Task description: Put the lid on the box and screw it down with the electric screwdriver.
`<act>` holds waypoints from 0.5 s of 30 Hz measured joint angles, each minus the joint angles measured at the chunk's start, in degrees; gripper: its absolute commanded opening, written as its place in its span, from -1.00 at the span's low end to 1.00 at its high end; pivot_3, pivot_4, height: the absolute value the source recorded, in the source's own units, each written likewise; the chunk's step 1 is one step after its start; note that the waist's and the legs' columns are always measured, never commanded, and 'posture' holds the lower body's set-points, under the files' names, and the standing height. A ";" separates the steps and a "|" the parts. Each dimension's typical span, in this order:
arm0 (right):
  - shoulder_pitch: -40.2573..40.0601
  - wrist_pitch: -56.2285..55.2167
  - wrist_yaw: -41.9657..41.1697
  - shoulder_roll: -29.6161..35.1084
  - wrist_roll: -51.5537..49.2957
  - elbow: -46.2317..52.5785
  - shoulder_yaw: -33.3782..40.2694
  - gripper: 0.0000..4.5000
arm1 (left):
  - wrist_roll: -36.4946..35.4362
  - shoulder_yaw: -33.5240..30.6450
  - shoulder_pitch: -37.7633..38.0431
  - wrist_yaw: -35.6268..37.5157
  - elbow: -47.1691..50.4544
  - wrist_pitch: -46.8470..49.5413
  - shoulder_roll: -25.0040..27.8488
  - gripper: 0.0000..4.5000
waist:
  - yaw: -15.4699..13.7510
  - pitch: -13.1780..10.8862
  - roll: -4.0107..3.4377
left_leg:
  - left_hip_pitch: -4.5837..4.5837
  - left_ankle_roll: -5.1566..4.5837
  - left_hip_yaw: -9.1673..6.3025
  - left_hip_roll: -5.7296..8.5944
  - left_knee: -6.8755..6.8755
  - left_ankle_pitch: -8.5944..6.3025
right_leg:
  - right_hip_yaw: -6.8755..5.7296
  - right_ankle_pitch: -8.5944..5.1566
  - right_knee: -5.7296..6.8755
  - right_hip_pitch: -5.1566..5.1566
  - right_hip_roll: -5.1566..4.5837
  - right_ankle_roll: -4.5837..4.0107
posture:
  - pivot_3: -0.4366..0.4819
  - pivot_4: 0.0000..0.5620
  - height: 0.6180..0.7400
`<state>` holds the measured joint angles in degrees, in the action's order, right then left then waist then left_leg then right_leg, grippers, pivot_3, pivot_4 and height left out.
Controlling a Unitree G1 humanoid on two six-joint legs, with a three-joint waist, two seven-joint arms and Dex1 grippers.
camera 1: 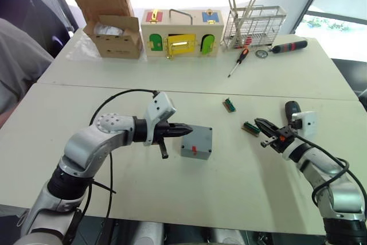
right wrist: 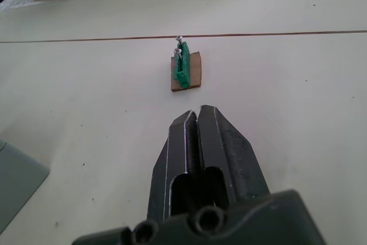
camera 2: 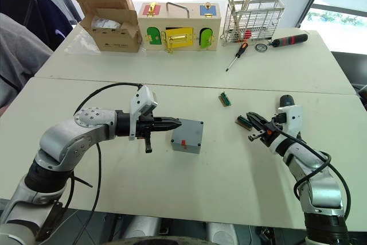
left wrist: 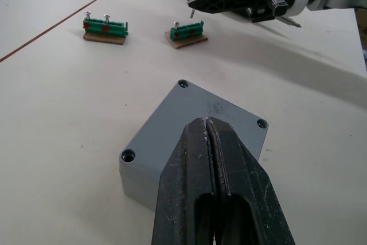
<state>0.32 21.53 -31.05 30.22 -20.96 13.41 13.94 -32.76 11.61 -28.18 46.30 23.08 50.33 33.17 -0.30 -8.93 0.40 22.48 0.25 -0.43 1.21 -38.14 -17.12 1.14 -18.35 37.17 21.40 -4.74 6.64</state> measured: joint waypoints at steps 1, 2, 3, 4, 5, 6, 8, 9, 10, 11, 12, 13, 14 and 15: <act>0.57 -0.06 0.34 0.01 -0.01 0.24 0.21 -0.98 | 0.10 0.00 0.00 0.23 -0.40 -0.18 0.06 -1.00 | 0.01 0.00 0.00 | 0.00 0.00 0.00 0.00 0.00 0.00 | 0.00 0.00 0.01 0.01 0.00 0.00 | -0.05 -0.47 1.00; 1.08 -0.20 0.35 0.11 -0.06 0.83 0.41 -0.98 | 0.23 0.00 0.00 0.50 -0.74 -0.41 0.35 -1.00 | 0.07 0.00 0.00 | 0.00 0.00 0.00 0.00 0.00 0.00 | 0.00 0.00 0.02 0.02 0.01 0.00 | -0.05 -0.47 1.00; 1.44 -0.29 0.02 0.50 -0.22 1.94 0.48 -0.98 | 0.41 -0.03 -0.03 0.87 -1.10 -0.73 0.83 -1.00 | 0.14 0.00 0.00 | 0.00 0.00 0.00 0.00 0.00 0.00 | 0.00 0.00 0.03 0.03 0.02 0.00 | -0.05 -0.47 1.00; 1.69 -0.11 -0.94 1.28 -0.81 3.60 0.35 -0.98 | 0.54 -0.12 -0.10 1.07 -1.41 -0.86 1.43 -1.00 | 0.18 -0.02 -0.03 | 0.00 0.00 0.00 -0.01 0.01 0.00 | 0.00 0.00 0.03 0.04 0.03 0.00 | -0.05 -0.47 1.00; 1.84 0.63 -2.48 2.57 -2.05 6.74 -0.08 -0.98 | 0.53 -0.76 -0.17 1.24 -2.12 -0.87 2.22 -1.00 | 0.23 -0.03 -0.05 | 0.00 -0.03 0.00 -0.04 0.01 -0.01 | 0.00 0.00 0.04 0.04 0.05 0.00 | -0.05 -0.47 1.00; 1.91 1.25 -3.59 3.19 -3.12 9.31 -0.57 -0.98 | 0.50 -1.69 -0.17 1.36 -2.64 -0.83 2.75 -1.00 | 0.30 -0.03 -0.05 | 0.00 -0.09 -0.03 -0.08 0.01 -0.05 | -0.01 0.00 0.04 0.04 0.09 0.00 | -0.05 -0.47 1.00; 2.24 2.91 -5.51 4.04 -5.23 13.83 -2.50 -0.98 | 0.06 -3.79 -0.14 1.95 -3.19 -0.74 4.23 -1.00 | 0.42 -0.03 -0.04 | 0.00 -0.09 -0.05 -0.09 0.01 -0.05 | -0.03 0.00 0.04 0.02 0.09 0.00 | -0.05 -0.47 1.00; 2.75 3.80 -6.10 4.20 -5.72 14.89 -3.90 -0.98 | -0.34 -4.31 0.12 2.73 -3.03 -0.64 5.70 -1.00 | 0.64 -0.04 -0.04 | 0.00 -0.09 -0.05 -0.09 0.01 -0.05 | -0.03 0.00 0.03 0.02 0.08 0.00 | -0.05 -0.47 1.00; 3.32 4.90 -6.63 4.35 -6.36 15.87 -5.59 -0.98 | -0.57 -4.67 0.83 3.88 -2.44 -0.51 7.60 -1.00 | 0.90 -0.04 -0.04 | 0.00 -0.10 -0.05 -0.07 0.01 -0.05 | -0.02 0.00 0.03 0.01 0.04 0.00 | -0.05 -0.47 1.00; 3.62 5.76 -6.93 4.41 -6.62 16.27 -6.77 -0.98 | -0.77 -4.81 1.38 4.68 -2.01 -0.38 8.59 -1.00 | 0.95 -0.04 -0.04 | 0.00 -0.10 -0.05 -0.06 0.01 -0.06 | -0.01 0.00 0.02 0.01 0.03 0.00 | -0.05 -0.47 1.00; 3.86 6.30 -7.16 4.41 -6.83 16.36 -7.59 -0.98 | -1.19 -4.86 1.94 5.17 -1.62 -0.17 9.06 -1.00 | 0.94 -0.04 -0.03 | 0.01 -0.10 -0.05 -0.06 0.00 -0.06 | -0.02 0.00 0.01 0.01 0.02 0.00 | -0.05 -0.47 1.00; 4.34 6.76 -7.37 4.42 -6.84 16.37 -8.66 -0.98 | -1.60 -5.00 2.74 5.55 -1.05 0.07 9.43 -1.00 | 0.89 -0.04 -0.03 | 0.01 -0.11 -0.05 -0.05 0.00 -0.06 | -0.02 0.00 0.01 0.00 -0.01 0.00 | -0.05 -0.47 1.00; 4.54 6.88 -7.62 4.43 -6.82 16.45 -9.51 -0.98 | -1.76 -5.01 3.21 5.76 -0.41 0.28 9.49 -1.00 | 0.80 -0.04 -0.03 | 0.01 -0.12 -0.05 -0.05 0.00 -0.07 | -0.02 0.00 0.00 0.00 -0.02 0.00 | -0.05 -0.47 1.00; 4.62 6.89 -7.78 4.45 -6.79 16.53 -10.23 -0.98 | -1.92 -5.01 3.39 5.86 0.06 0.40 9.50 -1.00 | 0.71 -0.05 -0.02 | 0.02 -0.13 -0.06 -0.05 0.00 -0.07 | -0.03 0.00 0.00 0.00 -0.02 0.00 | -0.05 -0.47 1.00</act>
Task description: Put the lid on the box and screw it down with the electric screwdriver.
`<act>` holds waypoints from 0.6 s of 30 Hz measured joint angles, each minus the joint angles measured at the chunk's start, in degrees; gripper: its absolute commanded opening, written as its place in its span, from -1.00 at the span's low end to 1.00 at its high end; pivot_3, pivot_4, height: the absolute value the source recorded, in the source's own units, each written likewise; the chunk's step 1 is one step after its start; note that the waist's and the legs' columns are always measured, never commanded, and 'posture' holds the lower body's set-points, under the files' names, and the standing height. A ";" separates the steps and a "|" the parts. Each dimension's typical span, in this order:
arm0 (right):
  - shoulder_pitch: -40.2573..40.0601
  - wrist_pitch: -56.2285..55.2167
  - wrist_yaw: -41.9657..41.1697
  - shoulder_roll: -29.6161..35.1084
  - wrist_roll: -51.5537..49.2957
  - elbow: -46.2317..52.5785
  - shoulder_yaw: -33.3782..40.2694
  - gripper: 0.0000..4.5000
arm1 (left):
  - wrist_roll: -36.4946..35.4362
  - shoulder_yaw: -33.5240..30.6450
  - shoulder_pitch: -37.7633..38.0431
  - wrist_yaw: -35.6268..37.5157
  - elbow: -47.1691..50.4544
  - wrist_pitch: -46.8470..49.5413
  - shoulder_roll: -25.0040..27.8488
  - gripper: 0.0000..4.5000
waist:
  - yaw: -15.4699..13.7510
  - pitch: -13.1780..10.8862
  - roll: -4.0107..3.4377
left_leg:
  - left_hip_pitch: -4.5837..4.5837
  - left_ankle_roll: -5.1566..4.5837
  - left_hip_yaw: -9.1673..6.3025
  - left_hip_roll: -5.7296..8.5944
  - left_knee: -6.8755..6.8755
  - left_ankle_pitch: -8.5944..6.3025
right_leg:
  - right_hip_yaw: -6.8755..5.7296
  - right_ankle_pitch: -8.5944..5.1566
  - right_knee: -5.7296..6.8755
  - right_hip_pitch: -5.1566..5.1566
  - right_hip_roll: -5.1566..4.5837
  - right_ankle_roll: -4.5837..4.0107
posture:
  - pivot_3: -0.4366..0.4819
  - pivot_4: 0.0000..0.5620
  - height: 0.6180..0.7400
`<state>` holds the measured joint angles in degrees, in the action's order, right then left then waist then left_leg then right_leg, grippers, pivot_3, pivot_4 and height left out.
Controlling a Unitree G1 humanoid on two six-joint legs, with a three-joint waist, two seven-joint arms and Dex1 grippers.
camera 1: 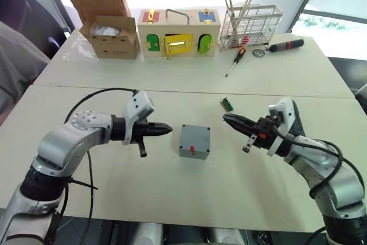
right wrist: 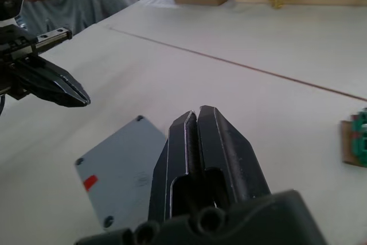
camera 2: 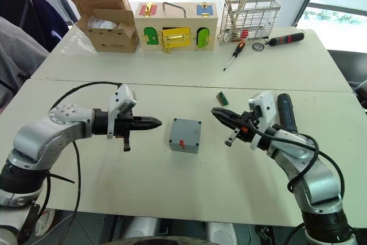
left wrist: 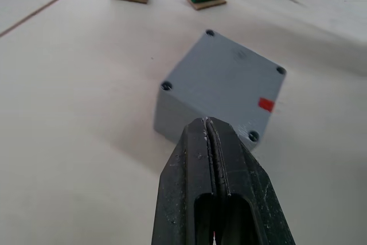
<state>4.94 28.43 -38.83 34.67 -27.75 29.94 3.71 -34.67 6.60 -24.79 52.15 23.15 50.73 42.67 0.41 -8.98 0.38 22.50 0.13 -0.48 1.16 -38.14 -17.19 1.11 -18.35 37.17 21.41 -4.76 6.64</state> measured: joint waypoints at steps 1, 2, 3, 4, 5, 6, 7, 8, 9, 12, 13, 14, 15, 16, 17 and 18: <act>0.04 0.00 -0.15 0.00 0.02 0.03 -0.75 -0.98 | -0.27 -0.04 0.01 0.03 0.51 0.05 0.02 -1.00 | -0.01 0.00 0.00 | 0.00 0.00 0.00 0.00 0.00 0.00 | 0.00 0.00 0.00 0.00 -0.01 0.00 | -0.05 -0.47 1.00; 0.04 0.00 -0.25 0.00 0.09 0.02 -1.20 -0.98 | -0.51 -0.14 0.02 0.04 0.93 0.07 0.04 -1.00 | 0.07 0.00 0.00 | 0.00 0.00 0.00 0.00 0.00 0.00 | 0.01 0.00 0.00 0.00 -0.01 0.00 | -0.05 -0.47 1.00; 0.06 -0.07 -0.35 0.00 0.35 -0.03 -1.55 -0.98 | -0.68 -0.23 0.07 -0.04 1.43 0.12 0.06 -1.00 | 0.16 0.00 0.00 | 0.00 0.00 0.00 0.00 0.00 0.00 | 0.01 0.00 0.00 0.00 -0.01 0.00 | -0.05 -0.47 1.00; 0.15 -0.20 -0.47 -0.01 0.61 -0.23 -1.97 -0.98 | -0.89 -0.38 0.27 -0.20 1.94 0.13 0.05 -1.00 | 0.21 0.00 0.00 | 0.00 0.00 0.00 0.00 0.00 0.00 | 0.01 0.00 0.00 0.01 -0.01 0.00 | -0.05 -0.47 1.00; 0.25 -0.32 -0.61 -0.07 0.74 -0.63 -2.48 -0.98 | -0.94 -0.47 0.45 -0.43 2.21 0.20 0.02 -1.00 | 0.23 0.00 0.00 | 0.00 0.00 0.00 0.00 0.00 0.00 | 0.01 0.00 0.01 0.02 0.00 0.00 | -0.05 -0.47 1.00; 0.29 -0.57 -0.77 -0.17 1.07 -1.18 -3.05 -0.98 | -0.97 -0.55 0.58 -0.70 2.39 0.30 -0.04 -1.00 | 0.25 0.00 0.00 | 0.00 0.00 0.00 -0.01 0.01 0.00 | 0.01 0.00 0.02 0.02 0.01 0.00 | -0.05 -0.47 1.00; 0.37 -0.89 -0.92 -0.46 1.53 -1.81 -3.50 -0.98 | -1.00 -0.67 0.80 -1.13 2.70 0.43 -0.10 -1.00 | 0.31 0.00 0.00 | 0.00 0.00 0.00 -0.01 0.01 0.00 | 0.01 0.00 0.02 0.03 0.01 0.00 | -0.05 -0.47 1.00; 0.58 -1.36 -1.03 -0.73 1.90 -2.61 -3.94 -0.98 | -1.10 -0.69 1.05 -1.44 3.05 0.58 -0.16 -1.00 | 0.34 0.00 0.00 | 0.00 0.00 0.00 -0.01 0.01 0.00 | 0.01 0.00 0.02 0.03 0.01 0.00 | -0.05 -0.47 1.00; 0.88 -1.62 -1.12 -0.89 2.29 -3.27 -4.33 -0.98 | -1.11 -0.69 1.21 -1.66 3.31 0.89 -0.25 -1.00 | 0.33 0.00 0.00 | 0.00 0.00 0.00 -0.01 0.01 0.00 | 0.01 0.00 0.02 0.03 0.02 0.00 | -0.05 -0.47 1.00; 1.69 -3.17 -1.53 -1.32 3.68 -5.27 -5.55 -0.98 | -1.68 -0.69 1.54 -2.30 4.16 1.58 -0.46 -1.00 | 0.27 0.00 0.00 | 0.00 0.00 0.00 0.00 0.00 0.00 | 0.01 0.00 0.02 0.03 0.02 0.00 | -0.05 -0.47 1.00; 1.98 -3.49 -1.59 -1.65 4.03 -5.62 -5.77 -0.98 | -1.96 -0.69 1.55 -2.36 4.23 1.65 -0.45 -1.00 | 0.23 0.00 0.00 | 0.00 0.00 0.00 0.00 0.00 0.00 | 0.01 0.00 0.02 0.03 0.01 0.00 | -0.05 -0.47 1.00; 2.35 -3.91 -1.67 -2.05 4.33 -5.89 -5.98 -0.98 | -2.17 -0.70 1.59 -2.43 4.39 1.69 -0.44 -1.00 | 0.23 0.00 0.00 | 0.00 0.00 0.00 0.00 0.00 0.00 | 0.01 0.00 0.02 0.03 0.01 0.00 | -0.05 -0.47 1.00; 2.60 -4.23 -1.75 -2.17 4.52 -6.17 -6.27 -0.98 | -2.28 -0.70 1.61 -2.46 4.58 1.70 -0.44 -1.00 | 0.23 0.00 0.00 | 0.00 0.01 0.00 0.00 0.00 0.00 | 0.01 0.00 0.02 0.03 0.01 0.00 | -0.05 -0.47 1.00; 2.72 -4.49 -1.82 -2.25 4.71 -6.58 -6.56 -0.98 | -2.32 -0.70 1.62 -2.50 4.66 1.70 -0.44 -1.00 | 0.24 0.00 0.00 | 0.00 0.01 0.00 0.00 0.00 0.00 | 0.01 0.00 0.02 0.02 0.01 0.00 | -0.05 -0.47 1.00; 2.74 -4.66 -1.85 -2.42 5.06 -6.87 -6.80 -0.98 | -2.34 -0.70 1.65 -2.56 4.70 1.70 -0.43 -1.00 | 0.23 0.00 0.00 | 0.00 0.01 0.00 0.00 0.00 0.00 | 0.01 0.00 0.02 0.03 0.01 0.00 | -0.05 -0.47 1.00; 2.74 -4.77 -1.89 -2.60 5.15 -7.13 -6.89 -0.98 | -2.35 -0.70 1.68 -2.61 4.71 1.71 -0.43 -1.00 | 0.24 0.00 0.00 | 0.00 0.01 0.00 0.00 0.00 0.00 | 0.01 0.00 0.02 0.03 0.01 0.00 | -0.05 -0.47 1.00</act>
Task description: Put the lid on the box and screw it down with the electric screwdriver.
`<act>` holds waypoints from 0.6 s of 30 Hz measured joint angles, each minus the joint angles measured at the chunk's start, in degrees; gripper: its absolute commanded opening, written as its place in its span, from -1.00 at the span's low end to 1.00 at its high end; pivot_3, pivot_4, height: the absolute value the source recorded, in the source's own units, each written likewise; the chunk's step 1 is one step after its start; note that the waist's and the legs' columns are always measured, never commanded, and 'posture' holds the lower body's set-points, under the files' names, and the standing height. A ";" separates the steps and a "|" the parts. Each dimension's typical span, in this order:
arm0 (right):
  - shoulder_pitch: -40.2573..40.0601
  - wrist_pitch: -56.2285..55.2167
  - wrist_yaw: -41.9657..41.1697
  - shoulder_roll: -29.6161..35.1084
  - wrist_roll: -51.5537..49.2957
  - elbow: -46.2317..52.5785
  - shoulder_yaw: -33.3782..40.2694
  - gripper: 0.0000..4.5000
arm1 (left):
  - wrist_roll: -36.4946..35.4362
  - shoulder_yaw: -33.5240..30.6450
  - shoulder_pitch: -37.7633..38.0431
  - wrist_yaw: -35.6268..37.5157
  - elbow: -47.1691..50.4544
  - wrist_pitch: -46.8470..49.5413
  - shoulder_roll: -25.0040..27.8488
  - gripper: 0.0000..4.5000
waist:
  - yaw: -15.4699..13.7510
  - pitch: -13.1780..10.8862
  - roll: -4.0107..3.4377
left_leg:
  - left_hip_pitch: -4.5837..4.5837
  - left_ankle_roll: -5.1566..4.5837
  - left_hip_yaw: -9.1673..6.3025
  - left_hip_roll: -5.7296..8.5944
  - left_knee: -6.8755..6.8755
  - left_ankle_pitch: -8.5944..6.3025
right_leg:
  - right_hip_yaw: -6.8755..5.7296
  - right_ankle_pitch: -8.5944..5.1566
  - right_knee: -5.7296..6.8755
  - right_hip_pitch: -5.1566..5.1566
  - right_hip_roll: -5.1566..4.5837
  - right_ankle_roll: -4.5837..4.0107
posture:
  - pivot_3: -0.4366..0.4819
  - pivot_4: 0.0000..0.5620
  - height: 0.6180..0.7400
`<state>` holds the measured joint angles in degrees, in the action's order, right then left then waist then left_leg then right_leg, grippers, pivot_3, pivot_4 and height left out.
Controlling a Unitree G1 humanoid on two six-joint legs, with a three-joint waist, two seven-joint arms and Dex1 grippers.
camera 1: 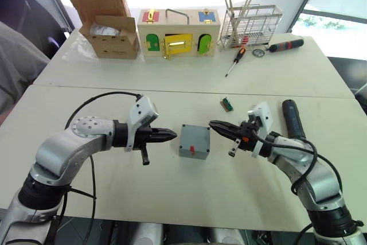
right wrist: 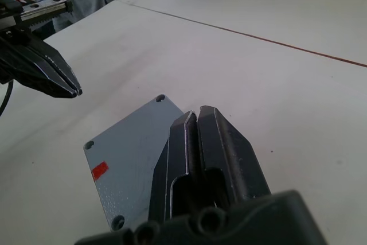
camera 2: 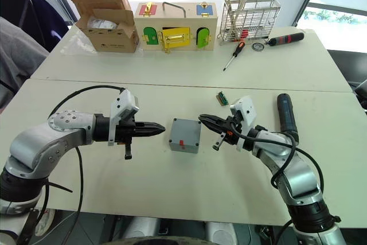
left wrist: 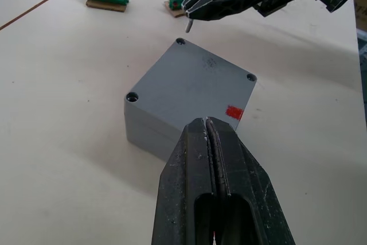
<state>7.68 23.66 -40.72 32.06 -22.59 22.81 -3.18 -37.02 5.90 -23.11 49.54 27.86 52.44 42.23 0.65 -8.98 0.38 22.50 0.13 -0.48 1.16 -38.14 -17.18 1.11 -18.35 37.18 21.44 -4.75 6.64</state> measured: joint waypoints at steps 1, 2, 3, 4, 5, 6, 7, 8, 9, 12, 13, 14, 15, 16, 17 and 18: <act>0.00 -0.14 -0.05 -0.05 0.03 -0.16 -0.05 -0.98 | -0.03 0.00 0.08 -0.05 0.01 0.01 0.00 -1.00 | 0.01 0.00 0.00 | 0.00 0.00 0.00 0.00 0.00 0.00 | 0.00 0.00 0.00 0.00 0.00 0.00 | -0.05 -0.47 1.00; -0.01 -0.29 -0.07 -0.06 0.06 -0.21 -0.06 -0.98 | -0.04 0.00 0.18 -0.06 0.03 0.01 0.00 -1.00 | 0.02 0.00 0.00 | 0.00 0.00 0.00 0.00 0.00 0.00 | 0.00 0.00 0.00 0.00 0.00 0.00 | -0.05 -0.47 1.00; -0.01 -0.37 -0.09 -0.06 0.16 -0.21 -0.06 -0.98 | -0.04 0.00 0.30 -0.09 0.03 0.02 0.00 -1.00 | 0.02 0.00 0.00 | 0.00 0.00 0.00 0.00 0.00 0.00 | 0.00 0.00 0.00 0.00 0.00 0.00 | -0.05 -0.47 1.00; -0.02 -0.43 -0.11 -0.07 0.38 -0.22 -0.06 -0.98 | -0.04 0.00 0.35 -0.11 0.03 0.02 0.00 -1.00 | 0.02 0.00 0.00 | 0.00 0.00 0.00 0.00 0.00 0.00 | 0.00 0.00 0.00 0.00 0.00 0.00 | -0.05 -0.47 1.00; -0.02 -0.47 -0.11 -0.11 0.50 -0.25 -0.06 -0.98 | -0.04 0.00 0.36 -0.13 0.02 0.02 0.00 -1.00 | 0.01 0.00 0.00 | 0.00 0.00 0.00 0.00 0.00 0.00 | 0.00 0.00 0.00 0.00 0.00 0.00 | -0.05 -0.47 1.00; -0.02 -0.55 -0.10 -0.18 0.55 -0.30 -0.07 -0.98 | -0.04 0.00 0.36 -0.17 0.03 0.01 -0.01 -1.00 | 0.00 0.00 0.00 | 0.00 0.00 0.00 0.00 0.00 0.00 | 0.00 0.00 0.00 0.00 0.00 0.00 | -0.05 -0.47 1.00; -0.02 -0.70 -0.08 -0.37 0.73 -0.45 -0.08 -0.98 | -0.03 0.01 0.36 -0.21 0.02 0.01 -0.01 -1.00 | 0.01 0.00 0.00 | 0.00 0.00 0.00 0.00 0.00 0.00 | 0.00 0.00 0.00 0.00 0.00 0.00 | -0.05 -0.47 1.00; -0.02 -0.81 -0.04 -0.69 1.05 -0.58 -0.15 -0.98 | -0.01 0.01 0.36 -0.28 0.02 0.01 -0.03 -1.00 | 0.01 0.00 0.00 | 0.00 0.01 0.00 0.00 0.00 0.00 | 0.00 0.00 0.00 0.00 0.00 0.00 | -0.05 -0.47 1.00; 0.00 -0.84 0.00 -0.88 1.13 -0.69 -0.34 -0.98 | 0.00 0.01 0.36 -0.38 0.02 0.01 -0.04 -1.00 | 0.02 0.00 0.00 | 0.00 0.01 0.00 0.00 0.00 0.00 | 0.00 0.00 0.00 0.00 0.00 0.00 | -0.05 -0.47 1.00; 0.19 -0.84 0.07 -1.52 1.55 -0.80 -0.86 -0.98 | 0.00 0.01 0.36 -0.77 0.02 0.01 -0.11 -1.00 | 0.03 0.00 0.00 | 0.00 0.01 0.00 0.00 0.00 0.01 | 0.00 0.00 0.00 0.00 0.00 0.00 | -0.05 -0.47 1.00; 0.27 -0.85 0.09 -1.75 1.65 -0.84 -0.92 -0.98 | 0.00 0.01 0.36 -0.89 0.02 0.01 -0.12 -1.00 | 0.02 0.00 0.00 | 0.00 0.01 0.00 0.00 0.00 0.01 | 0.00 0.00 0.00 0.00 0.00 0.00 | -0.05 -0.47 1.00; 0.33 -0.86 0.08 -1.79 1.74 -0.92 -1.03 -0.98 | 0.01 0.01 0.36 -1.00 0.02 0.01 -0.12 -1.00 | 0.01 0.00 0.00 | 0.00 0.01 0.00 0.00 0.00 0.01 | 0.00 0.00 0.00 0.00 0.00 0.00 | -0.05 -0.47 1.00; 0.37 -0.89 0.07 -1.81 1.89 -1.08 -1.10 -0.98 | 0.03 0.01 0.36 -1.06 0.01 0.01 -0.12 -1.00 | -0.01 0.00 0.00 | 0.00 0.01 0.00 0.00 0.00 0.01 | 0.00 0.00 0.01 0.00 0.00 0.00 | -0.05 -0.47 1.00; 0.38 -0.95 0.05 -1.82 2.15 -1.29 -1.18 -0.98 | 0.04 0.01 0.36 -1.11 0.00 0.00 -0.12 -1.00 | -0.01 0.00 0.00 | 0.00 0.01 0.00 0.00 0.00 0.00 | 0.00 0.00 0.00 0.00 0.00 0.00 | -0.05 -0.47 1.00; 0.39 -1.06 0.02 -1.85 2.23 -1.67 -1.23 -0.98 | 0.04 0.01 0.35 -1.14 0.00 0.00 -0.12 -1.00 | 0.00 0.00 0.00 | 0.00 0.01 0.00 0.00 0.00 0.01 | 0.00 0.00 0.00 0.00 0.00 0.00 | -0.05 -0.47 1.00; 0.39 -1.19 0.00 -1.87 2.29 -1.81 -1.22 -0.98 | 0.05 0.02 0.36 -1.17 0.00 0.00 -0.12 -1.00 | 0.02 0.00 0.00 | 0.00 0.01 0.00 0.00 0.00 0.01 | 0.00 0.00 0.00 0.00 0.00 0.00 | -0.05 -0.47 1.00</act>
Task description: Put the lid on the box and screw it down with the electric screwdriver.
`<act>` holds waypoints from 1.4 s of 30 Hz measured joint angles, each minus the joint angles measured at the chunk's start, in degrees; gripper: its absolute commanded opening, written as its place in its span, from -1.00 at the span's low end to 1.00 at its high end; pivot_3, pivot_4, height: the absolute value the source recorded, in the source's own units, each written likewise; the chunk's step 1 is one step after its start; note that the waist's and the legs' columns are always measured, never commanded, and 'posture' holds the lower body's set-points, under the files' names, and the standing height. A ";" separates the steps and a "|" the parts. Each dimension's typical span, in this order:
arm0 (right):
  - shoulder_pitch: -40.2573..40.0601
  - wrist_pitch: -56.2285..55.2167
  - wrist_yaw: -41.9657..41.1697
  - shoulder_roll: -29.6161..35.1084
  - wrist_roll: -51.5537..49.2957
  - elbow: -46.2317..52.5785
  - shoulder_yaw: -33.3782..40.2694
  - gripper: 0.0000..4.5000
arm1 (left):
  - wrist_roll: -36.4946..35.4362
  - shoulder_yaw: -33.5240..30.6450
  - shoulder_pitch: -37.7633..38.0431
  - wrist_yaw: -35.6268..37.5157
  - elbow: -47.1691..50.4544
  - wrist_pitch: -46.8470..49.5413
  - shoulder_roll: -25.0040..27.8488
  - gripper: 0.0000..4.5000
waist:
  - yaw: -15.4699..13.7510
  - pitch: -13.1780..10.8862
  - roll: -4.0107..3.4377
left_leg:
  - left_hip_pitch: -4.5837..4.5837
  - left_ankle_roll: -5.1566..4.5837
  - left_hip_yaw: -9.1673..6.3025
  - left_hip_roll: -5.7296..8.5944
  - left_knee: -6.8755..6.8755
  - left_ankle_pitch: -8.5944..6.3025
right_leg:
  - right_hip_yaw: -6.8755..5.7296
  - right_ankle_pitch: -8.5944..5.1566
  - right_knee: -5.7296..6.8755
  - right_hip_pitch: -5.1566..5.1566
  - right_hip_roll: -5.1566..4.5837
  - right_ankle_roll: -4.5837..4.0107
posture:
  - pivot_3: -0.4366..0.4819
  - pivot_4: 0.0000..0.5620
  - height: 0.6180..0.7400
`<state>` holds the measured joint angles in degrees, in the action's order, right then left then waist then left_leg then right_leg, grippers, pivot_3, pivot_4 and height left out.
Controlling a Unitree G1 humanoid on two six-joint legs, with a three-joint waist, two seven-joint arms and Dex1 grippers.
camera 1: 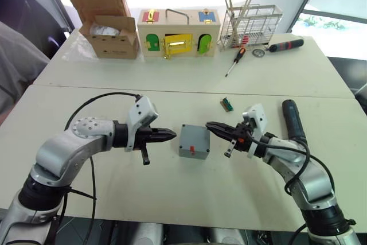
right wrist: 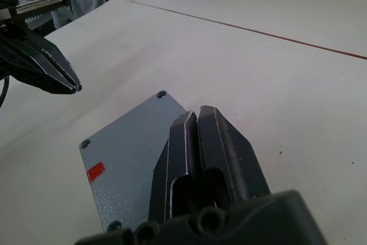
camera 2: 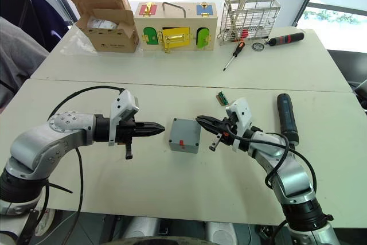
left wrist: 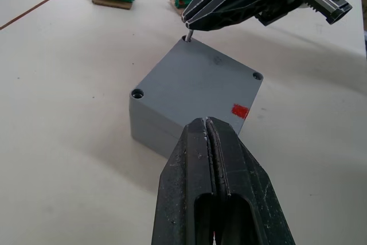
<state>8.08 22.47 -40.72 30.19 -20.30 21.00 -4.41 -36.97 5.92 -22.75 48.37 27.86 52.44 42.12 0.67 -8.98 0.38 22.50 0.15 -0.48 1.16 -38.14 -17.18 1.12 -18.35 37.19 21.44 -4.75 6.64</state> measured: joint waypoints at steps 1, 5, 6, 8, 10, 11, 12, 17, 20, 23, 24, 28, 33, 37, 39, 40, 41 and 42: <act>0.03 -0.11 -0.02 0.00 0.12 -0.13 0.00 -0.98 | 0.00 0.00 0.00 -0.04 0.00 -0.01 0.00 -1.00 | 0.01 0.00 0.00 | 0.00 0.00 0.00 0.00 0.00 0.00 | 0.00 0.00 0.00 0.00 0.00 0.00 | -0.05 -0.47 1.00; 0.01 -0.41 -0.12 0.00 0.82 -1.02 0.00 -0.98 | 0.02 0.00 0.00 -0.19 0.00 -0.02 -0.04 -1.00 | 0.01 0.00 0.00 | 0.00 0.01 0.00 0.00 0.00 0.00 | 0.00 0.00 0.00 0.00 0.00 0.00 | -0.05 -0.47 1.00; 0.01 -0.43 -0.15 0.00 0.90 -1.02 0.00 -0.98 | 0.02 0.00 0.00 -0.23 0.00 -0.02 -0.04 -1.00 | 0.01 0.00 0.00 | 0.00 0.01 0.00 0.00 0.00 0.00 | 0.00 0.00 0.00 0.00 0.00 0.00 | -0.05 -0.47 1.00; 0.01 -0.47 -0.17 0.00 0.96 -1.03 0.01 -0.98 | 0.05 0.00 0.00 -0.32 0.00 -0.05 -0.04 -1.00 | 0.01 0.00 0.00 | 0.00 0.01 0.00 0.00 0.00 0.00 | 0.00 0.00 0.00 0.00 0.00 0.00 | -0.05 -0.47 1.00; 0.01 -0.48 -0.17 0.00 0.99 -1.03 0.01 -0.98 | 0.12 0.00 0.00 -0.46 -0.02 -0.11 -0.09 -1.00 | 0.01 0.00 0.00 | 0.00 0.01 0.00 0.00 0.00 0.00 | 0.00 0.00 0.00 0.00 0.00 0.00 | -0.05 -0.47 1.00; 0.01 -0.48 -0.16 0.00 1.01 -1.03 0.01 -0.98 | 0.15 0.01 0.00 -0.53 -0.02 -0.13 -0.16 -1.00 | 0.00 0.00 0.00 | 0.00 0.01 0.00 0.00 0.00 0.00 | 0.00 0.00 0.00 0.00 0.00 0.00 | -0.05 -0.47 1.00; 0.01 -0.48 -0.16 -0.01 1.03 -1.03 0.01 -0.98 | 0.17 0.01 0.00 -0.57 -0.04 -0.13 -0.27 -1.00 | 0.00 0.00 0.00 | 0.00 0.01 0.00 0.00 0.00 0.00 | 0.00 0.00 0.00 0.00 0.00 0.00 | -0.05 -0.47 1.00; 0.02 -0.53 -0.16 -0.08 1.55 -1.14 -0.29 -0.98 | 0.23 0.04 0.00 -0.55 -0.05 -0.21 -0.41 -1.00 | 0.02 0.00 0.00 | 0.00 0.01 0.00 0.00 0.00 0.00 | 0.00 0.00 0.00 0.00 0.01 0.00 | -0.05 -0.47 1.00; 0.14 -0.84 -0.16 -0.08 2.17 -2.10 -1.02 -0.74 | 0.29 0.04 -0.01 -0.46 -0.25 -0.29 -0.40 -1.00 | 0.01 0.00 0.00 | 0.00 0.01 0.00 0.00 0.00 0.00 | 0.00 0.00 0.00 0.00 0.01 0.00 | -0.05 -0.47 1.00; 1.01 -1.08 -0.15 -0.07 2.66 -2.78 -1.02 -0.19 | 0.35 0.05 -0.06 -0.44 -0.36 -0.43 -0.41 -1.00 | 0.02 0.00 0.00 | 0.00 0.01 0.00 0.00 0.00 0.00 | 0.00 0.00 0.01 0.01 0.01 0.00 | -0.05 -0.47 1.00; 1.22 -1.12 -0.15 -0.07 2.73 -2.79 -1.01 0.05 | 0.35 0.05 -0.07 -0.44 -0.36 -0.46 -0.42 -1.00 | 0.02 0.00 0.00 | 0.00 0.03 0.00 0.00 0.00 0.02 | 0.00 0.00 0.01 0.01 0.01 0.00 | -0.05 -0.47 1.00; 2.00 -0.71 -0.04 -0.05 1.60 -2.75 0.48 0.66 | 0.22 0.04 -0.32 -0.34 -0.66 -0.48 -0.59 -1.00 | -0.06 0.00 0.00 | 0.00 0.05 0.00 0.00 0.00 0.03 | 0.00 0.00 0.01 0.00 0.00 0.00 | -0.05 -0.47 1.00; 8.39 8.88 2.49 2.69 -7.74 -1.95 11.67 0.66 | -1.60 -0.53 -4.36 0.31 -2.72 -0.35 -2.77 -1.00 | -0.13 -0.01 -0.02 | 0.01 0.04 0.00 0.03 -0.03 0.02 | -0.01 0.00 0.01 -0.01 -0.03 0.00 | -0.05 -0.47 1.00; 13.44 19.50 1.90 13.30 -12.79 -2.81 18.26 0.66 | -2.32 -0.58 -7.57 1.68 -3.94 -0.73 -3.44 -1.00 | -0.08 -0.04 -0.07 | 0.02 0.00 0.00 0.02 0.01 0.00 | -0.03 0.00 -0.06 -0.01 -0.03 0.00 | -0.05 -0.47 1.00; 16.22 24.54 0.33 21.60 -13.20 -6.09 19.93 0.90 | -1.73 0.35 -9.08 2.47 -5.64 -1.84 -4.28 -1.00 | -0.11 -0.11 -0.17 | 0.05 -0.06 0.05 0.04 -0.03 -0.02 | -0.01 0.00 -0.06 -0.01 -0.06 0.00 | -0.05 -0.47 1.00; 17.49 26.68 -0.16 25.23 -13.13 -7.81 20.92 0.96 | -1.25 0.68 -9.67 2.83 -5.97 -2.36 -4.56 -1.00 | -0.09 -0.12 -0.18 | 0.05 -0.08 0.05 0.04 -0.03 -0.04 | -0.02 0.00 -0.07 -0.01 -0.07 0.00 | -0.05 -0.47 1.00; 18.59 29.80 -0.67 29.59 -13.08 -9.53 21.64 0.98 | -0.80 1.40 -10.48 3.12 -6.46 -3.14 -5.09 -1.00 | -0.11 -0.12 -0.18 | 0.05 -0.10 0.05 0.04 -0.03 -0.04 | -0.02 0.00 -0.07 -0.02 -0.07 -0.01 | -0.05 -0.47 1.00; 19.14 32.27 -1.21 32.27 -13.12 -10.60 21.82 0.98 | -0.55 1.92 -11.03 3.38 -6.52 -3.55 -5.55 -1.00 | -0.07 -0.12 -0.17 | 0.05 -0.10 0.05 0.00 -0.02 -0.05 | -0.02 0.00 -0.10 -0.02 -0.05 -0.01 | -0.05 -0.47 1.00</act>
<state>27.22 54.74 -41.93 62.47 -33.43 10.40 17.41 -37.52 7.83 -33.78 51.74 21.34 48.89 36.57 0.60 -9.10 0.21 22.55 0.04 -0.44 1.17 -38.15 -17.23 1.10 -18.36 37.09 21.42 -4.80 6.63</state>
